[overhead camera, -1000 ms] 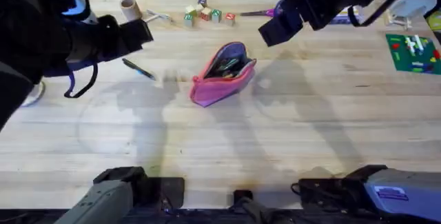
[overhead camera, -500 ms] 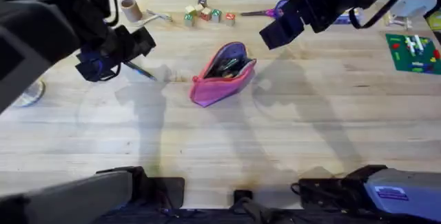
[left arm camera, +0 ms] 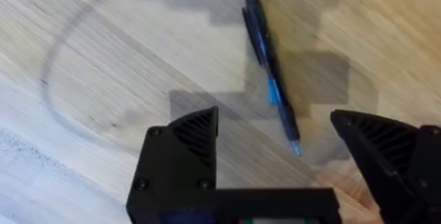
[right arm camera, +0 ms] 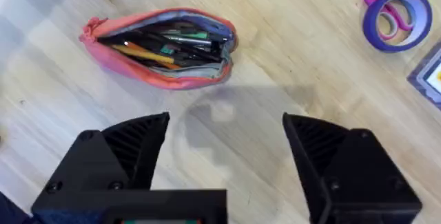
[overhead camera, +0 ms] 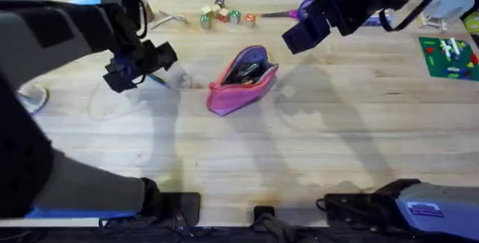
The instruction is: Unzip the bag, pick up the pens from the table one at a time and place them inside, then zip the bag closed.
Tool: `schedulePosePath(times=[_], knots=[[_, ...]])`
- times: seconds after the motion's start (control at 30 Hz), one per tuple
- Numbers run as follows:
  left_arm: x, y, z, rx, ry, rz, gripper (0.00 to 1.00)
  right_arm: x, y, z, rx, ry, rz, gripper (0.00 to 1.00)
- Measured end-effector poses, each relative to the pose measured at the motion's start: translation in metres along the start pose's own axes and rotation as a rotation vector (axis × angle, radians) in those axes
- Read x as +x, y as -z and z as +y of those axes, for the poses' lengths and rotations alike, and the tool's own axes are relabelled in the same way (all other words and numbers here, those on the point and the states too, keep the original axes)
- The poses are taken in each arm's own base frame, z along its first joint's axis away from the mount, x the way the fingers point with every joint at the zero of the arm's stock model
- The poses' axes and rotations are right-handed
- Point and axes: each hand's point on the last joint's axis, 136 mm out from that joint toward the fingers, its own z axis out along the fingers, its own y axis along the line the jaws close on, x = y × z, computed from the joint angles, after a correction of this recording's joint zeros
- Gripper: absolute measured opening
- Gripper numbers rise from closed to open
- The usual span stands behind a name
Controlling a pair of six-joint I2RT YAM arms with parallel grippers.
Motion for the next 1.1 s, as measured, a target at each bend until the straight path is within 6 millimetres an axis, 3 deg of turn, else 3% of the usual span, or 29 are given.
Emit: schedulePosePath(times=[0.13, 0.3, 0.4, 0.63, 0.83, 1.1], knots=[[0.01, -0.015, 0.002, -0.024, -0.004, 0.049, 0.995, 0.001, -0.005, -0.001, -0.004, -0.003, 0.014, 0.998], [0.008, -0.016, 0.001, -0.029, -0.007, 0.055, 0.988, 0.002, -0.011, -0.001, -0.006, -0.004, 0.029, 0.998], [0.007, -0.017, -0.004, -0.016, -0.002, 0.063, 0.76, 0.003, -0.011, -0.001, -0.006, -0.005, 0.03, 0.998], [0.005, -0.018, -0.005, -0.014, 0.0, 0.058, 0.437, 0.003, -0.011, -0.001, -0.006, -0.004, 0.03, 0.998], [0.003, -0.018, -0.006, -0.01, 0.001, 0.051, 0.056, 0.003, -0.011, -0.001, -0.006, -0.005, 0.03, 0.998], [0.003, -0.017, -0.006, -0.011, 0.0, 0.05, 0.043, 0.003, -0.011, -0.001, -0.006, -0.004, 0.03, 0.998]])
